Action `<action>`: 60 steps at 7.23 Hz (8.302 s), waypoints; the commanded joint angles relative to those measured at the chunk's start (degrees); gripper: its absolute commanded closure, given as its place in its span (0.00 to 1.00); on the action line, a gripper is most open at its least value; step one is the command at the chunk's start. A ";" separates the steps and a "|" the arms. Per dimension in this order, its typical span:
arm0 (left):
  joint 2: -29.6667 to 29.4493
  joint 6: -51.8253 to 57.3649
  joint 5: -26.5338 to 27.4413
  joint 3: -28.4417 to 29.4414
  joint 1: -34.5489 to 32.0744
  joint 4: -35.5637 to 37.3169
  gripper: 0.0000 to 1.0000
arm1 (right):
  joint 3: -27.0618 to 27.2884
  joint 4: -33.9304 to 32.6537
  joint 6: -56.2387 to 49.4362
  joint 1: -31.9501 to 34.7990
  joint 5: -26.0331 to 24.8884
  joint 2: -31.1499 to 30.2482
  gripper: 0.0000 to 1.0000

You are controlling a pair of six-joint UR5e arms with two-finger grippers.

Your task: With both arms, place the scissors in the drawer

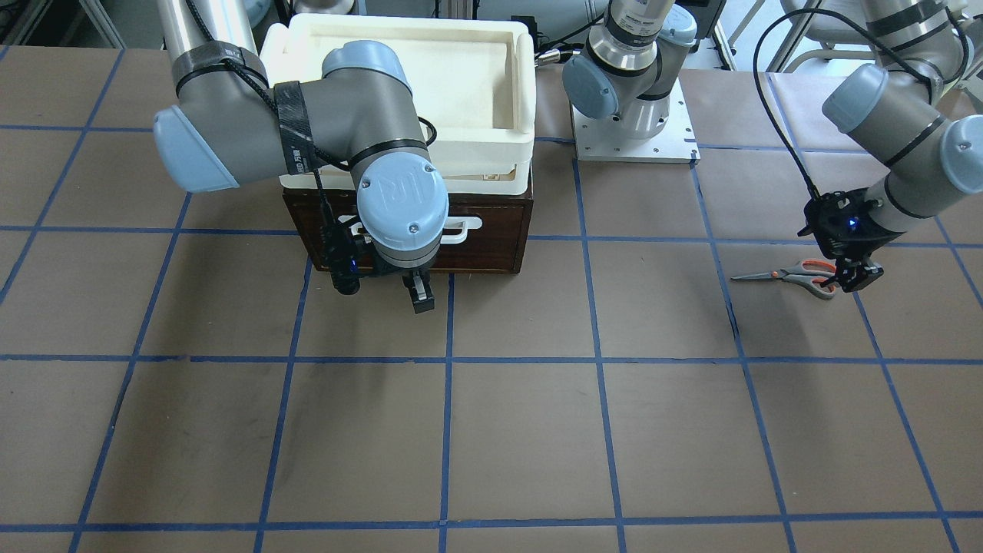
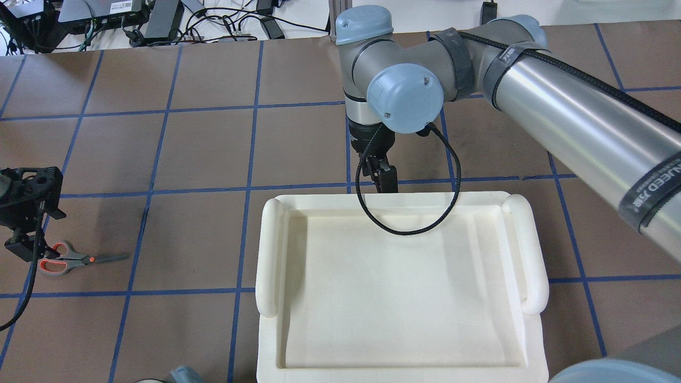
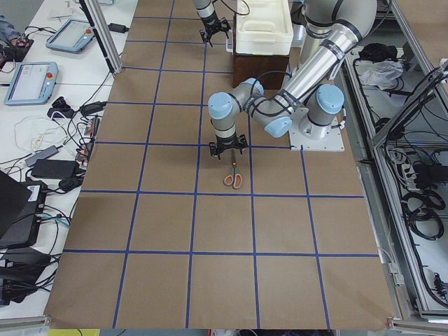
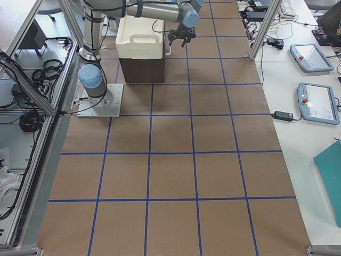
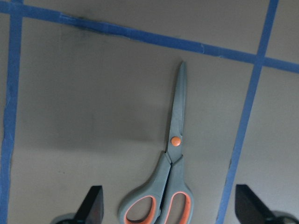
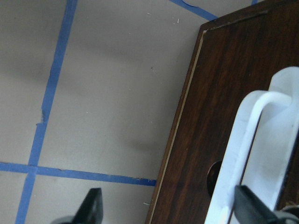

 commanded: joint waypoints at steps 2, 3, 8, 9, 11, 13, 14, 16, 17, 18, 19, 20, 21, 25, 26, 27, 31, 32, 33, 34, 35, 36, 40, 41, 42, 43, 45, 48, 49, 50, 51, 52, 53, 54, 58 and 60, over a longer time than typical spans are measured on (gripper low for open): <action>-4.58 6.99 -0.15 -0.31 1.27 4.03 0.01 | 0.00 0.38 1.05 0.00 1.15 0.14 0.00; -5.37 9.10 -0.32 -0.83 1.61 4.56 0.01 | 0.00 0.56 1.05 0.00 1.25 0.06 0.00; -5.47 12.80 -0.50 -7.06 4.69 11.86 0.01 | 0.00 3.19 1.66 0.00 1.86 1.11 0.00; -4.69 12.72 -0.41 -9.25 4.61 13.51 0.01 | 0.00 3.11 1.66 0.00 1.86 1.11 0.00; -4.33 13.50 -0.33 -9.54 4.78 14.76 0.01 | 0.00 2.76 1.57 0.00 2.21 1.81 0.00; -4.33 15.86 -0.59 -9.71 6.18 14.85 0.02 | 0.00 2.49 1.40 0.00 2.21 1.99 0.00; -4.41 16.23 -2.33 -9.88 6.88 14.85 0.03 | 0.00 2.49 1.31 0.00 2.21 2.34 0.00; -4.85 16.50 -2.52 -9.71 6.80 14.94 0.06 | 0.00 1.88 0.79 0.00 2.21 2.87 0.00; -5.11 16.50 -2.70 -9.62 6.80 14.94 0.13 | -0.17 1.79 0.52 0.00 2.21 2.87 0.00; -5.29 16.50 -3.31 -9.62 6.80 14.94 0.17 | -0.52 0.40 0.43 0.00 2.13 2.87 0.00; -5.47 16.50 -3.31 -9.62 6.80 14.94 0.19 | -0.61 -1.97 -0.53 0.00 1.95 2.96 0.00; -5.56 16.50 -3.66 -9.80 6.80 14.94 0.23 | -0.61 -3.56 -2.19 -0.08 1.43 2.96 0.00; -5.64 16.59 -3.75 -9.71 6.80 14.94 0.26 | -0.70 -4.70 -2.64 -0.09 1.33 2.96 0.00; -5.38 16.94 -3.75 -8.66 6.72 15.03 0.44 | -3.06 -7.00 -3.26 -0.17 1.16 4.79 0.00; -5.38 16.85 -3.75 -8.48 6.72 15.03 0.45 | -4.03 -7.00 -3.26 -0.26 1.16 5.41 0.00; -5.12 16.85 -3.75 -8.48 6.72 15.03 0.45 | -4.56 -6.91 -3.26 -0.35 1.16 5.33 0.00; -5.21 16.85 -3.75 -9.09 6.72 14.76 0.46 | -5.18 -6.91 -6.15 -1.14 0.54 5.33 0.00; -4.86 16.50 -3.75 -9.27 6.19 14.59 0.46 | -5.45 -6.91 -7.21 -1.49 -0.15 5.42 0.00; -4.85 16.85 -3.75 -9.18 6.19 14.50 0.46 | -5.54 -7.00 -8.52 -1.58 -0.16 5.42 0.00; -4.85 16.94 -3.75 -9.18 6.28 14.50 0.46 | -5.54 -7.43 -9.06 -1.67 -0.16 5.50 0.00; -5.20 19.03 -3.84 -8.92 6.71 14.50 0.50 | -5.62 -7.96 -9.15 -1.67 -0.07 5.51 0.00; -5.38 20.09 -4.54 -8.66 6.80 14.59 0.57 | -5.71 -8.49 -9.67 -1.75 -0.07 5.51 0.00; -4.33 19.40 -4.46 -7.26 6.72 14.33 0.87 | -8.96 -8.67 -11.78 -1.76 -0.07 8.05 0.00; -4.15 19.31 -4.37 -5.51 6.63 14.15 0.89 | -9.66 -8.67 -11.87 -1.76 -0.07 8.32 0.00; -3.11 19.22 -4.37 -2.79 6.19 11.62 0.94 | -10.19 -8.67 -11.96 -1.76 -0.07 8.75 0.00; -1.79 16.61 -4.54 1.15 5.84 4.72 0.95 | -11.06 -8.67 -12.05 -2.10 -0.07 9.11 0.00; 0.50 10.20 -6.30 10.20 1.91 -8.81 0.95 | -11.77 -8.84 -13.80 -2.72 -0.07 9.64 0.00; 1.30 -9.01 -7.17 25.75 -9.77 -25.64 1.00 | -11.69 -9.11 -15.13 -3.51 -0.16 9.81 0.00; 1.56 -15.60 -9.97 28.49 -12.77 -26.62 1.00 | -11.86 -9.20 -15.13 -3.69 -0.07 9.99 0.00; 2.52 -20.28 -10.34 29.65 -16.10 -29.07 1.00 | -11.78 -10.24 -15.13 -3.69 -0.07 10.16 0.00; 3.75 -22.33 -9.91 29.84 -20.22 -30.14 1.00 | -11.86 -10.34 -15.21 -3.69 -0.07 10.25 0.00; 4.98 -25.48 -9.47 29.93 -24.79 -30.06 1.00 | -12.47 -10.51 -16.35 -3.69 -0.07 10.51 0.00; 6.21 -31.95 -8.68 30.19 -29.36 -29.89 1.00 | -13.61 -10.51 -17.05 -3.69 -0.07 11.12 0.00; 6.13 -34.10 -7.98 30.19 -32.63 -30.15 1.00 | -14.06 -10.51 -17.76 -3.69 0.01 11.57 0.00; 4.73 -41.32 -8.84 30.11 -43.47 -29.45 1.00 | -15.29 -10.69 -19.60 -3.69 0.02 12.80 0.00; 4.64 -41.33 -8.24 29.93 -45.39 -30.06 1.00 | -15.47 -10.69 -19.52 -3.69 0.28 12.89 0.00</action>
